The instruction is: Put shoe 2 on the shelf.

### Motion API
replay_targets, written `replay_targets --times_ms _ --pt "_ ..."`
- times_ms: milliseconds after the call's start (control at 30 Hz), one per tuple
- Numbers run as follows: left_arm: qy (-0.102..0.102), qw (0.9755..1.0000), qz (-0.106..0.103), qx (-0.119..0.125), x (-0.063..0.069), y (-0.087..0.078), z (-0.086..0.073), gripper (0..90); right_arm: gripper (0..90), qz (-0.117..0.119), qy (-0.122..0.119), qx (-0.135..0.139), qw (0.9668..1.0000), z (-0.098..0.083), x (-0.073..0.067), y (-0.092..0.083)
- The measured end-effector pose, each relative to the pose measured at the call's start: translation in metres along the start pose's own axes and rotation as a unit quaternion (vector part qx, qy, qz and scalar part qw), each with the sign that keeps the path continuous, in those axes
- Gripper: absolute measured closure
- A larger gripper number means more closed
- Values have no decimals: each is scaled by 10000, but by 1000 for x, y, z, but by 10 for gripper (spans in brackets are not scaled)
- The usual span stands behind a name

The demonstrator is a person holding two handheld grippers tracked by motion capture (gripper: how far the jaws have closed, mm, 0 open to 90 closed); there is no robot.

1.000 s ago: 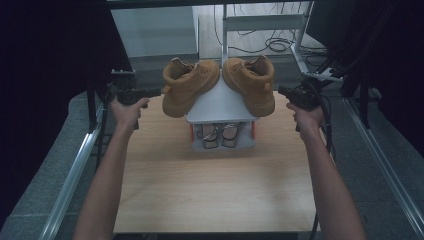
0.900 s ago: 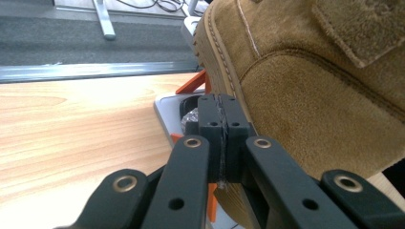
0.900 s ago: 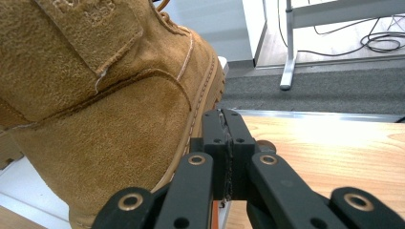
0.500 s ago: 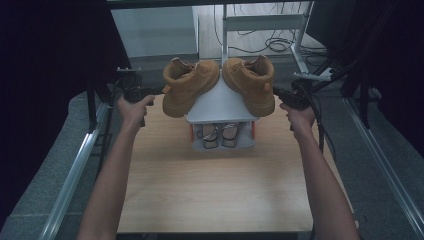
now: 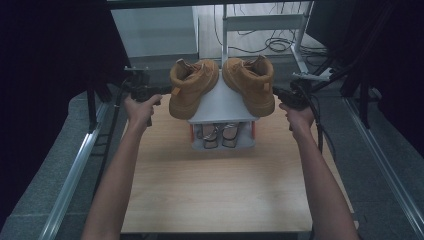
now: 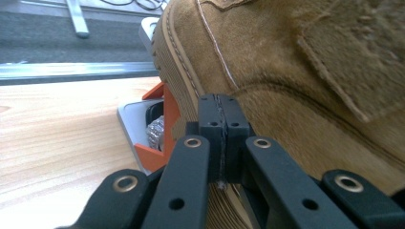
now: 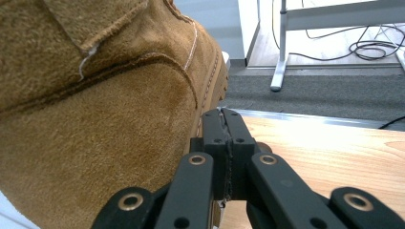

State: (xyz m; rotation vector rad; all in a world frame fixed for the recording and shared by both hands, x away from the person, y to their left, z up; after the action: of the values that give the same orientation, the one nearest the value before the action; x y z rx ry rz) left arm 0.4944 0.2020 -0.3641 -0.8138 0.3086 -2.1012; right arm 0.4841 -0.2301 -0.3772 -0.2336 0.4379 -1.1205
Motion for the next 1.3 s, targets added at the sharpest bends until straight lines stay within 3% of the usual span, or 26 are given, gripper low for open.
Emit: replay_targets --times_ms 167,300,400,500,700,967,1233,1267,1300 --pt "-69 9999 -81 -15 0 0 1 898 891 32 -54 -12 10000 0 -3 1" --pt "-174 9991 -375 17 4 1 2 898 891 36 -37 2 10000 0 -4 2" --pt "90 9996 -229 -107 16 9 3 898 891 80 -28 -7 10000 -1 -7 3" --pt "182 9995 -196 -136 26 16 3 897 891 100 -96 -45 9999 -2 -11 6" --pt "35 9993 -326 -158 33 27 3 897 891 87 -142 -50 9998 -3 -15 7" --pt "10 9997 -217 -136 35 32 3 897 892 36 -178 -40 9998 -3 -19 8" --pt "-20 9996 -256 -129 37 36 3 898 893 -103 -269 -26 9996 -4 -24 7" --pt "-37 9995 -284 -129 38 36 3 898 893 -79 -275 -35 9996 -3 -24 7" --pt "-31 9995 -280 -131 38 37 2 897 893 93 -244 -106 9996 -4 -26 9"
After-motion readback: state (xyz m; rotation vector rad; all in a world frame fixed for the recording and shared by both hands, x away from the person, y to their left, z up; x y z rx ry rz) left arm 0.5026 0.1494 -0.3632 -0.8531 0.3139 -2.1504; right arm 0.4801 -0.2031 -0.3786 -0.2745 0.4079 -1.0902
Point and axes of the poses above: each handheld gripper's, and its own axes: y roughly forward along the jaws, z roughly out of its top, x roughly to its right, the point moved 3 cm from there along y, roughly forward along the jaws, and after that the axes turned 1 degree about x, right-handed, at the moved point
